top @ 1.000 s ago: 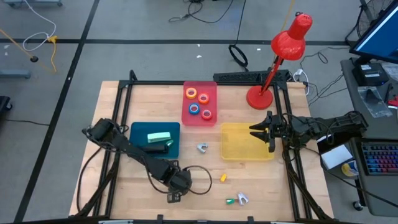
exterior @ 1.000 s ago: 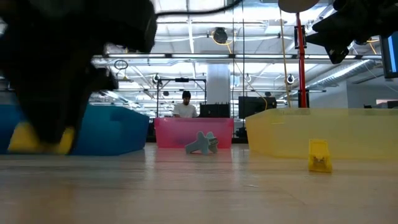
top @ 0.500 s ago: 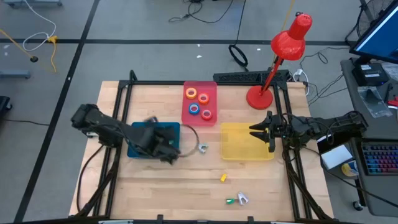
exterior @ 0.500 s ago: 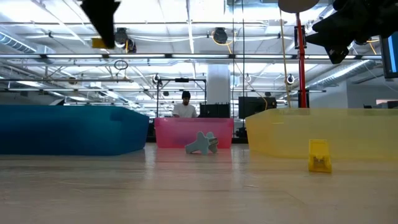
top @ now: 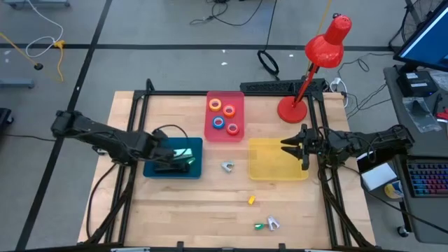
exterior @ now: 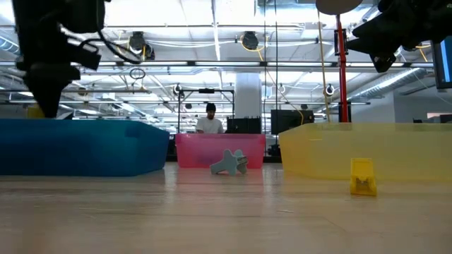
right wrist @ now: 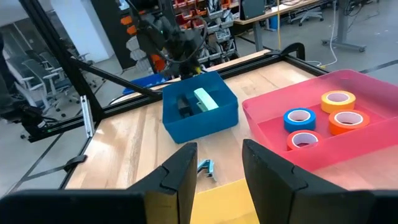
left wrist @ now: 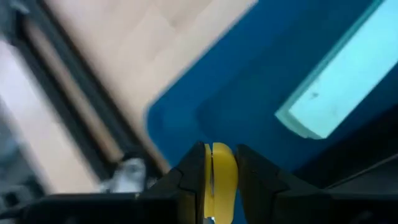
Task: Pick and place Stapler, Stapler remover, tape
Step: Put the left yellow stapler into the blue bin, then put the yellow stapler into the blue bin
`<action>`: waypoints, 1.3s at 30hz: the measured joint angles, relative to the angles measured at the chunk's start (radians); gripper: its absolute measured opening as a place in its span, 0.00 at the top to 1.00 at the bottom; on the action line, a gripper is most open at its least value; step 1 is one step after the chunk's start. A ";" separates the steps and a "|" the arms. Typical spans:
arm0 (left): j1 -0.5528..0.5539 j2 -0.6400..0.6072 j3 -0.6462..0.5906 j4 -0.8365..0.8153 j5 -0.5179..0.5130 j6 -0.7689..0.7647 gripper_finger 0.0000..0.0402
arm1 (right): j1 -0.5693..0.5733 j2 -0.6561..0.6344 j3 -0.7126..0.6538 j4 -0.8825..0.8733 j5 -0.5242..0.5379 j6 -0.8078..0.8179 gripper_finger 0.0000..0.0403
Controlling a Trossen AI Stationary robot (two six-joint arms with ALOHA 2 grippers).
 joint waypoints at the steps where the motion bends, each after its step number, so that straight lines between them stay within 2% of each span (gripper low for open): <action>1: 0.008 -0.025 -0.036 0.046 0.013 -0.006 0.82 | 0.000 0.000 0.000 0.001 0.003 0.000 0.69; 6: 0.051 -0.071 -0.171 0.175 0.041 -0.020 0.82 | 0.000 0.001 0.000 0.002 -0.002 0.025 0.69; 16: 0.158 -0.072 -0.310 0.398 0.036 0.067 0.81 | 0.000 0.000 0.000 0.002 -0.003 0.049 0.69; 26: 0.188 -0.072 -0.324 0.448 0.054 0.132 0.80 | 0.000 0.000 0.000 0.002 -0.003 0.054 0.69; 30: 0.188 -0.072 -0.324 0.482 0.054 0.157 0.74 | 0.000 0.000 0.000 0.002 -0.003 0.054 0.69; 39: 0.188 -0.072 -0.324 0.482 0.077 0.138 0.51 | 0.000 0.000 0.000 0.002 -0.004 0.054 0.69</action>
